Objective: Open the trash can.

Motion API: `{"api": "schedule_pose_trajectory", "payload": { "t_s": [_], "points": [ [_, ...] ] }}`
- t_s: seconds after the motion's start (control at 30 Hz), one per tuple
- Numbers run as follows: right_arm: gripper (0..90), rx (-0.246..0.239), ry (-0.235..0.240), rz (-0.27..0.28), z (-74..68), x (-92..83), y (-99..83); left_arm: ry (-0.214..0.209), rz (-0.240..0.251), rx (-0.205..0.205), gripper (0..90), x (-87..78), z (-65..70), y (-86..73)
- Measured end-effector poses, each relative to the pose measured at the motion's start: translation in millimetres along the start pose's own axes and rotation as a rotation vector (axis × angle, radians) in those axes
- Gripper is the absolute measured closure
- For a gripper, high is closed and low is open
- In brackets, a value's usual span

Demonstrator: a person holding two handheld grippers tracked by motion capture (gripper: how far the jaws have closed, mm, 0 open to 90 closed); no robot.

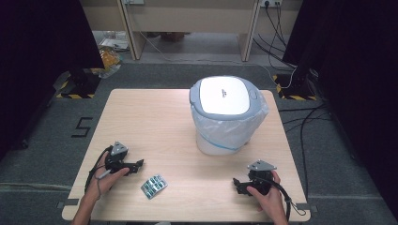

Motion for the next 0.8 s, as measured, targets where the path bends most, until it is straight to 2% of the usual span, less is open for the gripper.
{"api": "schedule_pose_trajectory", "payload": {
  "t_s": [0.13, 0.17, 0.2, 0.27, 0.3, 0.33, 0.37, 0.47, 0.5, 0.53, 0.6, 0.63, 0.67, 0.8],
  "points": [
    [1.1, 0.0, 0.001, 0.001, 0.0, -0.1, 0.1, 0.0, 0.0, 0.0, 14.0, 0.0, 0.0, 0.0],
    [6.1, 0.002, 0.004, 0.013, 0.4, -0.9, 0.8, 0.001, -0.001, 0.0, 14.0, -0.1, -0.1, 0.0],
    [6.1, 0.002, 0.004, 0.013, 0.4, -0.9, 0.8, 0.001, -0.001, 0.0, 14.0, -0.1, -0.1, 0.0],
    [17.4, 0.001, -0.004, 0.033, 3.2, -2.7, 2.4, 0.0, 0.0, 0.0, 14.0, 0.0, 0.0, 0.0],
    [18.6, 0.006, -0.008, 0.038, 5.3, -3.6, 3.2, 0.001, -0.001, 0.0, 14.0, -0.1, 0.0, 0.0],
    [14.5, 0.01, -0.035, 0.039, 10.7, -3.5, 4.4, 0.001, -0.002, 0.001, 13.9, -0.1, 0.0, -0.1],
    [16.4, 0.008, -0.043, 0.04, 13.1, -3.5, 5.2, 0.001, -0.002, 0.001, 13.9, -0.1, 0.0, -0.1],
    [15.0, 0.013, -0.054, 0.039, 18.4, -4.5, 8.0, 0.001, -0.002, 0.001, 13.9, -0.1, 0.0, -0.1],
    [15.3, 0.035, -0.069, 0.051, 26.5, -5.8, 13.5, 0.0, -0.001, 0.0, 13.9, 0.0, 0.0, 0.0],
    [15.3, 0.035, -0.069, 0.051, 26.5, -5.8, 13.5, 0.001, -0.002, 0.001, 13.9, -0.1, 0.0, 0.0],
    [15.3, 0.104, -0.081, 0.088, 41.9, -7.5, 27.4, 0.001, -0.001, 0.0, 13.9, 0.0, 0.0, 0.0],
    [15.3, 0.104, -0.081, 0.088, 41.9, -7.5, 27.4, 0.001, -0.002, 0.0, 13.9, 0.0, 0.0, 0.0],
    [15.3, 0.129, -0.085, 0.098, 47.6, -7.7, 32.6, 0.001, -0.002, 0.0, 13.9, -0.1, 0.0, 0.0],
    [15.7, 0.174, -0.131, 0.103, 71.7, -4.0, 49.8, 0.001, -0.002, 0.001, 13.9, -0.1, 0.0, -0.1]
  ]
}}
Point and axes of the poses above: each handheld gripper's, and its own axes: x roughly forward along the jaws, y roughly out of its top, z roughly to its right, the point moved 8 cm from there along x, roughly forward along the jaws, and after that the axes turned 7 degrees about -z, right-handed, at the moved point
